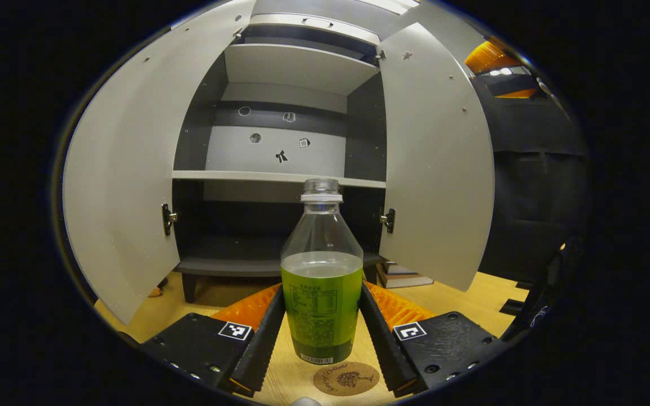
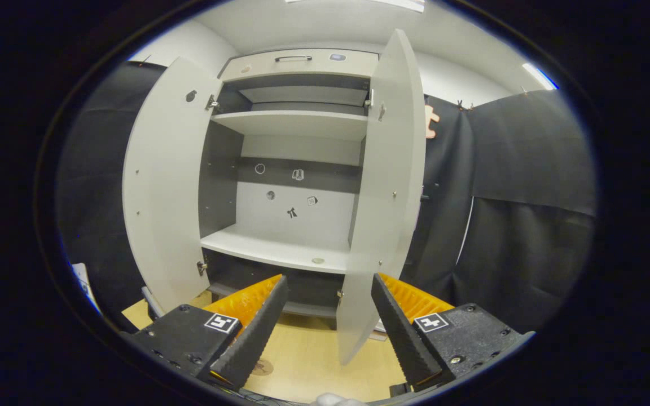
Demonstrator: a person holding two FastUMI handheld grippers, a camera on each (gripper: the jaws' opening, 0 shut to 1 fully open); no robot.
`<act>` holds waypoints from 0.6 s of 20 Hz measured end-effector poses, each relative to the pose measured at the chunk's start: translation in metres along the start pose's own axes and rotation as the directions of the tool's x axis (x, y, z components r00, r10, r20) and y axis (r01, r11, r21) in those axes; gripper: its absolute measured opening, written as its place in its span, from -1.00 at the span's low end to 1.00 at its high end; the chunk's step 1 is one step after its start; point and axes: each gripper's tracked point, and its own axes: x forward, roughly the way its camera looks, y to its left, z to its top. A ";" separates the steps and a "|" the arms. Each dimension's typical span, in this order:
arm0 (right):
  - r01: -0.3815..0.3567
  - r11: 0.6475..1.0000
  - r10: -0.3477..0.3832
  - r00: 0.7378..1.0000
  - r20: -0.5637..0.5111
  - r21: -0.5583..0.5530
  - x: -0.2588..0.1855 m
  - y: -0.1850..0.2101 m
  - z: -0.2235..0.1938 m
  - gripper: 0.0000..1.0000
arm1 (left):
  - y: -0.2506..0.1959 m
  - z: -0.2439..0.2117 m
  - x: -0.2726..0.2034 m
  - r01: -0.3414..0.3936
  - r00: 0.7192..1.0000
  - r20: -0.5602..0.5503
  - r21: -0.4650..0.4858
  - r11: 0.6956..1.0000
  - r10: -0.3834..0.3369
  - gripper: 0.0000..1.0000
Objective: Grasp the bottle in the cabinet with the left hand and place it on the coaster, then close the right door with the right hand and the left door with the left hand.
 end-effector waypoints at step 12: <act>-0.023 0.998 0.020 0.999 -0.048 -0.055 0.000 0.007 -0.005 0.96 | -0.032 -0.044 -0.007 0.072 0.997 0.032 0.030 0.997 -0.073 0.55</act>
